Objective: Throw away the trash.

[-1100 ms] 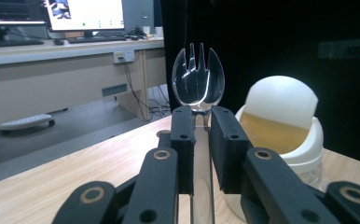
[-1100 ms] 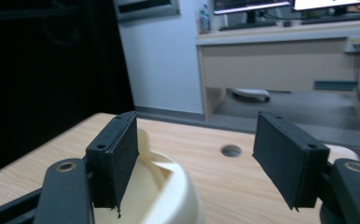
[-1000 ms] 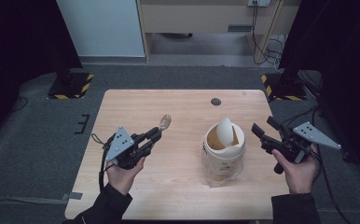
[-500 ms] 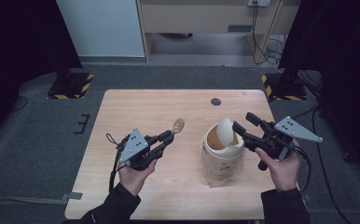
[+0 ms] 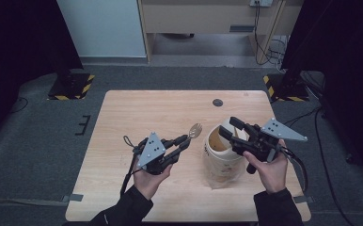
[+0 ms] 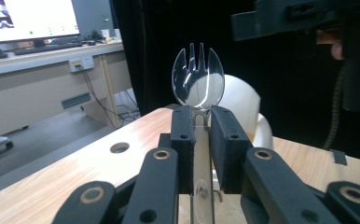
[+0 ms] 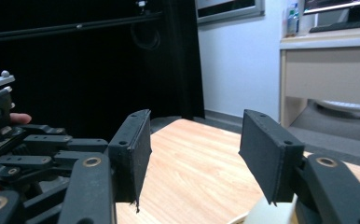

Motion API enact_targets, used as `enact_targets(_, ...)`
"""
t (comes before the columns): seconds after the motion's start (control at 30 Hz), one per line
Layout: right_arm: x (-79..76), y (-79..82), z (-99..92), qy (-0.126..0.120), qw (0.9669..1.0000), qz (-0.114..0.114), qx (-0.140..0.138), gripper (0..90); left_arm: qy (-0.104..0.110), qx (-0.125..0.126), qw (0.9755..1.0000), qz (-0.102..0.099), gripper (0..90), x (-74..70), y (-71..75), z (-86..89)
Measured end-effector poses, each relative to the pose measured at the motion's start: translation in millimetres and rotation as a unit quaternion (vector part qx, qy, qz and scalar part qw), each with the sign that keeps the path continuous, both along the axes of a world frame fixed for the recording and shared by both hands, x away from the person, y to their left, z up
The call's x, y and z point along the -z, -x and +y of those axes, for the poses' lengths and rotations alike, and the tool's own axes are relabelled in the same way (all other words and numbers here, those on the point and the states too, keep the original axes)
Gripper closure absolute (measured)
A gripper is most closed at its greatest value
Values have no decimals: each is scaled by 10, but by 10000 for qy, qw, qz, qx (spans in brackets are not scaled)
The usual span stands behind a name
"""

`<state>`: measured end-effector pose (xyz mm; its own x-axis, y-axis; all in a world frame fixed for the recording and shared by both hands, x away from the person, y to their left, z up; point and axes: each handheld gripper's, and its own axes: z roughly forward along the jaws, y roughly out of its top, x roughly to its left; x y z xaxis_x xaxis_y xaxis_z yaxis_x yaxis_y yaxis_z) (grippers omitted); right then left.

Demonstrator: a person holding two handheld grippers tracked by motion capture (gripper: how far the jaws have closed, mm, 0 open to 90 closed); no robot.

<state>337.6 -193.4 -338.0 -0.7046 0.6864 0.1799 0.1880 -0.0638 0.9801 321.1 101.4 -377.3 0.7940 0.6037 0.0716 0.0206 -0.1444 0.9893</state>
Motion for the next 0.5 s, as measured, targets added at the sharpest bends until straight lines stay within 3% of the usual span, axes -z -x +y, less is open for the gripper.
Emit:
enact_targets(0.2,48,3,98,-172,9992,172,-332,467,9,138,9999,-32,797,-1,26,-151)
enact_targets(0.5,112,-8,184,-262,9972,450,-528,548,72,233,9997,-46,797,-11,45,-251)
